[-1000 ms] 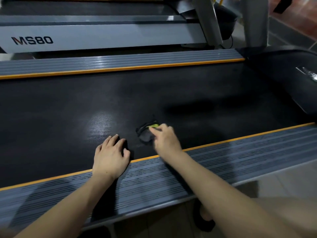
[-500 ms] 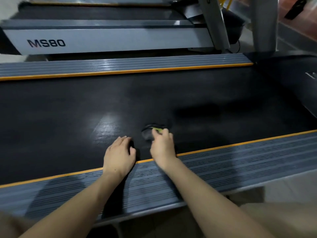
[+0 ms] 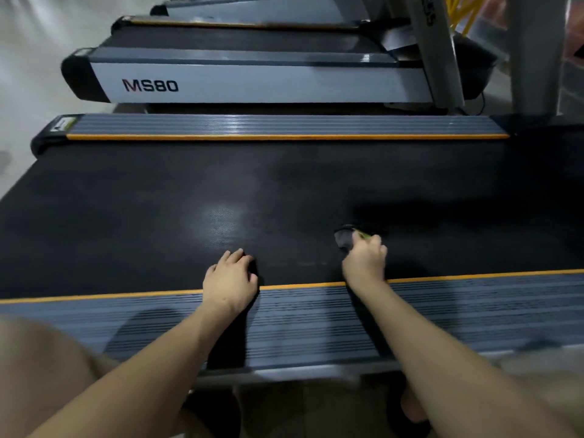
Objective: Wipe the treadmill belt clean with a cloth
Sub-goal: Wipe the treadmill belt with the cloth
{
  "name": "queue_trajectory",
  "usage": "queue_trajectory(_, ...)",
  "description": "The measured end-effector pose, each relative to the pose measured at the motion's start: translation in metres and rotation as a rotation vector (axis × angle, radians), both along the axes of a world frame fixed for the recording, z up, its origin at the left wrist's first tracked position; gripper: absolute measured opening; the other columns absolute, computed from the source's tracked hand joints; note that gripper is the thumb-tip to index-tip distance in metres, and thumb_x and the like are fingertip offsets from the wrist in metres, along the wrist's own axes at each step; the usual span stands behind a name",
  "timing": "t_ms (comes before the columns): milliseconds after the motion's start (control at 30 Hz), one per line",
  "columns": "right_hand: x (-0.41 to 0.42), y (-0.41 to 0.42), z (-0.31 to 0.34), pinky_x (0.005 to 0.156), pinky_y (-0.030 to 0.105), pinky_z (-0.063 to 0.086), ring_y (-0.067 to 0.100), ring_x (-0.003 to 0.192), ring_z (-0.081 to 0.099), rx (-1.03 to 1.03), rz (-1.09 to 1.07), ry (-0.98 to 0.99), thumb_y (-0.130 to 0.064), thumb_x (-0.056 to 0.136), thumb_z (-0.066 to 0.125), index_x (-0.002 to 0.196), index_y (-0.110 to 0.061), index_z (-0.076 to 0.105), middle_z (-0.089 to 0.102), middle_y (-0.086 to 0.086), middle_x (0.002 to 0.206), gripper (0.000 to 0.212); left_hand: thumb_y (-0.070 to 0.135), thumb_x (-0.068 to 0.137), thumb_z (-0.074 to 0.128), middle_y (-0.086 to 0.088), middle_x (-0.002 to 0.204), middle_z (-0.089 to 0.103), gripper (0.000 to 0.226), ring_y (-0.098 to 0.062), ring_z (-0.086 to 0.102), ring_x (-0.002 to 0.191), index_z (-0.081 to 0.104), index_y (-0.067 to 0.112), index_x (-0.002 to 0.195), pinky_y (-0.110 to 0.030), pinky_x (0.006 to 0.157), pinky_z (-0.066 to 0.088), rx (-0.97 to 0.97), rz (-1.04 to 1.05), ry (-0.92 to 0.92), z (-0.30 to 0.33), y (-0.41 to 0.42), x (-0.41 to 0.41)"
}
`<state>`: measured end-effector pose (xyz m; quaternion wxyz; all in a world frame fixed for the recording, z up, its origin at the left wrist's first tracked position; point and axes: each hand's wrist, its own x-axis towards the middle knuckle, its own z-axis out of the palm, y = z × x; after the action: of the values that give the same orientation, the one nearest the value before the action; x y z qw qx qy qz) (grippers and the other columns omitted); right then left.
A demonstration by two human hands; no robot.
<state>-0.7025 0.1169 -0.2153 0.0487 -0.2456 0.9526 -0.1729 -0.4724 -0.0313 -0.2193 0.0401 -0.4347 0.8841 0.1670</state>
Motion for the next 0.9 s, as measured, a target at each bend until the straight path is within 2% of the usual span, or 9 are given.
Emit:
queue_trajectory(100, 0.061, -0.042, -0.001, 0.098, 0.037, 0.041, 0.035, 0.109, 0.042, -0.046, 0.167, -0.023, -0.012, 0.086, 0.056, 0.13, -0.021, 0.055, 0.041, 0.013, 0.126, 0.045, 0.032, 0.096, 0.043, 0.004, 0.165, 0.027, 0.051, -0.021, 0.019, 0.154, 0.047, 0.028, 0.147, -0.045, 0.116, 0.032, 0.089, -0.031, -0.083, 0.016, -0.004, -0.002)
queue_trajectory(167, 0.09, -0.061, 0.0, 0.1, 0.038, 0.042, 0.033, 0.112, 0.04, -0.061, 0.304, -0.053, -0.011, 0.09, 0.053, 0.135, -0.023, 0.052, 0.039, 0.01, 0.126, 0.047, 0.032, 0.097, 0.043, 0.002, 0.16, 0.035, 0.047, -0.023, 0.029, 0.148, 0.049, 0.028, 0.143, -0.045, 0.112, 0.036, 0.119, -0.037, -0.119, 0.028, -0.007, -0.001)
queue_trajectory(300, 0.091, -0.063, 0.014, 0.103, 0.038, 0.04, 0.03, 0.116, 0.039, -0.171, 0.314, -0.16, -0.011, 0.096, 0.051, 0.144, -0.022, 0.05, 0.042, 0.008, 0.128, 0.049, 0.032, 0.091, 0.045, -0.001, 0.137, 0.056, 0.029, -0.028, 0.052, 0.125, 0.058, 0.03, 0.117, -0.045, 0.101, 0.048, 0.182, -0.065, -0.113, 0.046, -0.015, 0.014)
queue_trajectory(400, 0.089, -0.046, 0.024, 0.105, 0.032, 0.038, 0.022, 0.115, 0.039, -0.285, 0.344, -0.148, -0.01, 0.098, 0.052, 0.145, -0.021, 0.049, 0.044, 0.002, 0.123, 0.049, 0.034, 0.092, 0.046, -0.001, 0.136, 0.055, 0.038, -0.029, 0.053, 0.124, 0.057, 0.025, 0.127, -0.045, 0.098, 0.05, 0.13, -0.064, -0.082, 0.056, -0.015, 0.028)
queue_trajectory(500, 0.093, -0.03, 0.042, 0.1, 0.021, 0.032, 0.02, 0.114, 0.041, -0.369, 0.315, -0.117, -0.01, 0.097, 0.055, 0.143, -0.021, 0.053, 0.046, -0.001, 0.121, 0.047, 0.032, 0.095, 0.047, -0.002, 0.134, 0.055, 0.036, -0.029, 0.055, 0.122, 0.056, 0.025, 0.129, -0.044, 0.096, 0.05, 0.085, -0.061, -0.031, 0.064, -0.004, 0.041)
queue_trajectory(567, 0.095, -0.022, 0.054, 0.1, 0.023, 0.035, 0.022, 0.114, 0.045, -0.4, 0.3, -0.118, -0.01, 0.096, 0.057, 0.141, -0.021, 0.056, 0.049, 0.0, 0.119, 0.046, 0.032, 0.094, 0.047, -0.001, 0.132, 0.056, 0.035, -0.028, 0.056, 0.119, 0.056, 0.027, 0.127, -0.044, 0.095, 0.051, 0.064, -0.063, -0.018, 0.069, 0.006, 0.05)
queue_trajectory(667, 0.103, -0.01, 0.068, 0.101, 0.029, 0.041, 0.023, 0.114, 0.051, -0.406, 0.338, -0.132, -0.012, 0.094, 0.059, 0.136, -0.023, 0.06, 0.053, 0.0, 0.118, 0.044, 0.033, 0.094, 0.047, -0.001, 0.131, 0.055, 0.037, -0.028, 0.055, 0.119, 0.054, 0.027, 0.13, -0.045, 0.096, 0.051, 0.094, -0.046, -0.001, 0.074, 0.021, 0.061)
queue_trajectory(833, 0.116, -0.002, 0.074, 0.092, 0.014, 0.034, 0.015, 0.109, 0.057, -0.376, 0.43, -0.191, -0.012, 0.091, 0.062, 0.127, -0.025, 0.068, 0.06, 0.0, 0.118, 0.039, 0.029, 0.091, 0.047, -0.004, 0.136, 0.055, 0.042, -0.028, 0.053, 0.124, 0.055, 0.023, 0.131, -0.044, 0.103, 0.048, 0.15, -0.015, 0.066, 0.075, 0.041, 0.074)
queue_trajectory(900, 0.117, 0.001, 0.073, 0.09, 0.01, 0.032, 0.01, 0.104, 0.055, -0.399, 0.426, -0.224, -0.011, 0.091, 0.062, 0.126, -0.024, 0.068, 0.06, -0.001, 0.117, 0.038, 0.027, 0.092, 0.047, -0.004, 0.143, 0.051, 0.047, -0.027, 0.051, 0.129, 0.053, 0.023, 0.138, -0.044, 0.105, 0.047, 0.15, 0.029, 0.084, 0.073, 0.048, 0.083)
